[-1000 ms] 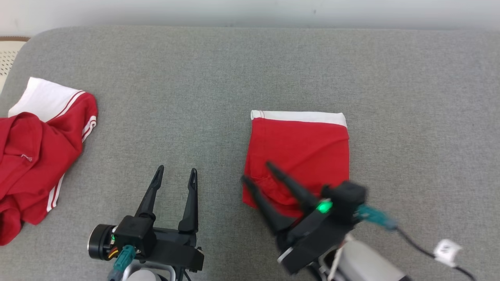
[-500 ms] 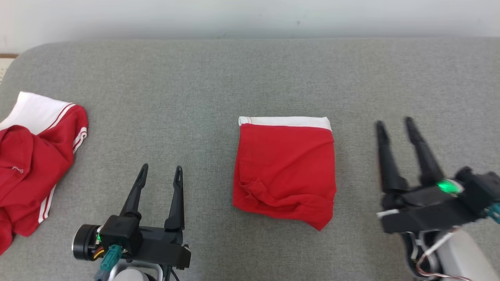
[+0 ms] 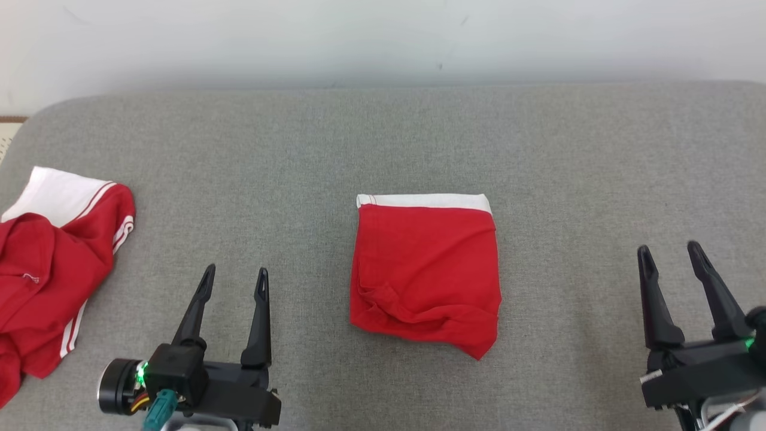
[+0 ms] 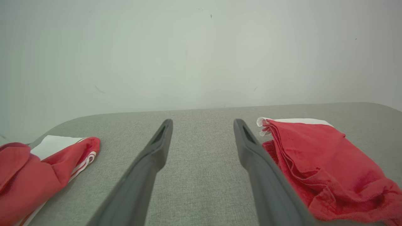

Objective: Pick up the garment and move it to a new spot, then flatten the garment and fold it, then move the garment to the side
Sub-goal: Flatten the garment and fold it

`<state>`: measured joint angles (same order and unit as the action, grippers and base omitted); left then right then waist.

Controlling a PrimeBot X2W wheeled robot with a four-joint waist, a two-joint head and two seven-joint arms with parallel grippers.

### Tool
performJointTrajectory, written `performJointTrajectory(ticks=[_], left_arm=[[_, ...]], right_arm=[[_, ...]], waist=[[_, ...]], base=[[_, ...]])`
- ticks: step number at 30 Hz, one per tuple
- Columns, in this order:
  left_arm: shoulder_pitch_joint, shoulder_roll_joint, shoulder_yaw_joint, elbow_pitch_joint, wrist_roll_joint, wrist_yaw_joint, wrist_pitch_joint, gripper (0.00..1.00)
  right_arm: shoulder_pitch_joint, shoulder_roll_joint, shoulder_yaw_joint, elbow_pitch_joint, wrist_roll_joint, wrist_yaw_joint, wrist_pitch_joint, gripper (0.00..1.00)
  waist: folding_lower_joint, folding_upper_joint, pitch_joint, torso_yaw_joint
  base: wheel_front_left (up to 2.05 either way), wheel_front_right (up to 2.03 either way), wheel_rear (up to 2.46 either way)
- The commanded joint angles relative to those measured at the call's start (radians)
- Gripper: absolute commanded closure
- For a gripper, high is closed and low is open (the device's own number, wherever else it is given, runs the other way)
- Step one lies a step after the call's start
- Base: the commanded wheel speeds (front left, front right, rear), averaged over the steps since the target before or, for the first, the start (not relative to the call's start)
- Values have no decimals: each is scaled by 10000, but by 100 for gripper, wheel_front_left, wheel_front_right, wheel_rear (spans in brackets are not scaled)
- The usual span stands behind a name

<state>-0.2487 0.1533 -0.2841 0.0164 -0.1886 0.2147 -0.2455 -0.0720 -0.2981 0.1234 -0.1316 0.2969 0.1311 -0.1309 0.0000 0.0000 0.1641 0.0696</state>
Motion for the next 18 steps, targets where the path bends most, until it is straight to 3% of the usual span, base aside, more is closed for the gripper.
performJointTrajectory(ticks=[1,18], left_arm=[[151,73,2,-35,44,53,34,0],[466,189,-121,-195,-118,144,172,0]], right_arm=[[153,2,-40,-59,-22,-7,31,0],[873,290,-513,-398,-53,-7,414,0]], waist=[[0,0,-96,-31],[0,0,-440,59]], base=[[0,0,0],[0,0,0]])
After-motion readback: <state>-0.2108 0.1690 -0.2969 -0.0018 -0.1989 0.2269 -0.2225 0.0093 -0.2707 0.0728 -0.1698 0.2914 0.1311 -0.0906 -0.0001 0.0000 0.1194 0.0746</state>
